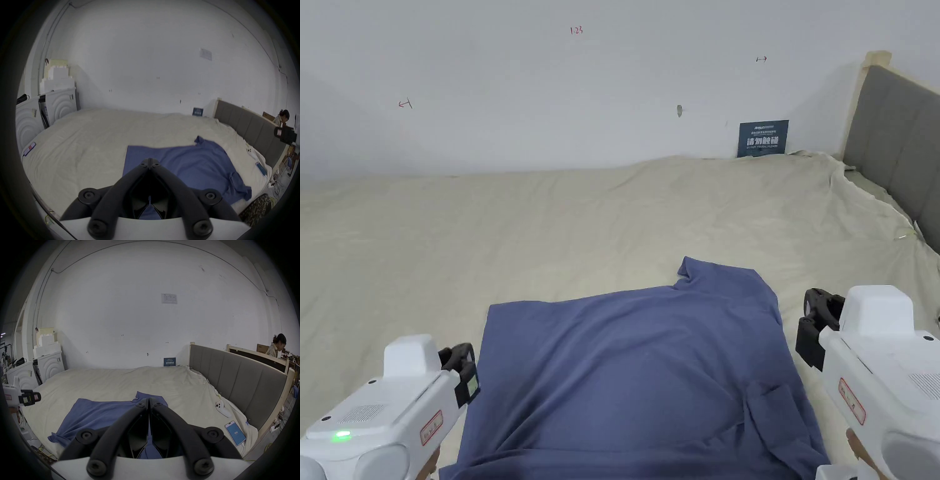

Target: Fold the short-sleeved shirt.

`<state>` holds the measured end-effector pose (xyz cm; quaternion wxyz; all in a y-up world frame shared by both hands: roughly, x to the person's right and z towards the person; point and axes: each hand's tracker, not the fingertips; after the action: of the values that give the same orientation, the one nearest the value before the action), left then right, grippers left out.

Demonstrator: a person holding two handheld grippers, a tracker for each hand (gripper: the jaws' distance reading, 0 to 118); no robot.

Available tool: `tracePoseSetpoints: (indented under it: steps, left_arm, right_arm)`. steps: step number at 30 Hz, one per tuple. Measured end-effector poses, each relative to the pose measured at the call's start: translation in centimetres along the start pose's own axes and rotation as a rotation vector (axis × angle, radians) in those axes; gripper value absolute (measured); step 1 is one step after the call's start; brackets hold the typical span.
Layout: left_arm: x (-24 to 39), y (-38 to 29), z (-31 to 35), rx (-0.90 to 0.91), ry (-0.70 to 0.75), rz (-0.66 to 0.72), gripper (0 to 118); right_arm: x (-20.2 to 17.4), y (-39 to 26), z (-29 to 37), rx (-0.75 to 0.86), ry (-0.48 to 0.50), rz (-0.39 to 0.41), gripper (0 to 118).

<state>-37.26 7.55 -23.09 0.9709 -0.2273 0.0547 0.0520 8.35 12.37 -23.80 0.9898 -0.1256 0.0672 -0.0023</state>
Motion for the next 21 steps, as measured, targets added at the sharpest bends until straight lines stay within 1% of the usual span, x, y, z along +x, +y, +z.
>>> tracePoseSetpoints:
  steps: [2, 4, 5, 6, 8, 9, 10, 11, 14, 17, 18, 19, 20, 21]
  left_arm:
    - [-1.3, -1.4, -0.8, -0.065, 0.025, -0.005, 0]
    - [-2.4, -2.8, -1.2, -0.142, 0.034, 0.016, 5]
    - [-2.4, -3.2, -0.7, -0.164, 0.053, 0.030, 11]
    - [-2.7, -3.9, -0.7, -0.206, 0.068, 0.033, 30]
    - [-3.4, -5.4, -1.2, -0.279, 0.106, 0.033, 71]
    - [-3.7, -6.2, -1.6, -0.323, 0.131, 0.032, 88]
    - [-3.9, -6.9, -1.8, -0.350, 0.144, 0.034, 96]
    - [-4.2, -7.6, -2.1, -0.374, 0.146, 0.042, 98]
    - [-4.8, -9.4, -2.8, -0.424, 0.140, 0.101, 98]
    - [-5.4, -11.3, -4.3, -0.457, 0.157, 0.099, 98]
    - [-5.5, -11.9, -4.8, -0.466, 0.164, 0.090, 96]
    - [-5.5, -12.3, -5.2, -0.477, 0.171, 0.077, 91]
    - [-5.3, -12.7, -5.6, -0.488, 0.179, 0.066, 84]
    - [-5.1, -12.9, -5.7, -0.488, 0.184, 0.060, 71]
  right_arm:
    - [0.3, -0.4, -0.1, -0.010, -0.003, -0.003, 0]
    - [0.7, -0.8, -0.2, -0.024, -0.009, -0.014, 0]
    - [0.9, -1.0, -0.2, -0.031, -0.014, -0.021, 0]
    - [1.0, -1.3, -0.2, -0.038, -0.016, -0.023, 0]
    - [1.3, -1.7, -0.3, -0.057, -0.023, -0.032, 0]
    - [1.5, -2.0, -0.4, -0.065, -0.025, -0.038, 0]
    - [1.6, -2.3, -0.4, -0.075, -0.026, -0.041, 0]
    - [1.7, -2.5, -0.5, -0.087, -0.028, -0.043, 0]
    - [1.9, -3.3, -0.7, -0.114, -0.030, -0.047, 0]
    - [2.0, -4.0, -0.7, -0.140, -0.032, -0.058, 0]
    - [2.1, -4.2, -0.7, -0.147, -0.031, -0.060, 0]
    - [2.2, -4.5, -0.7, -0.157, -0.032, -0.062, 0]
    - [2.2, -4.7, -0.8, -0.166, -0.034, -0.064, 0]
    - [2.3, -4.9, -0.8, -0.174, -0.036, -0.066, 0]
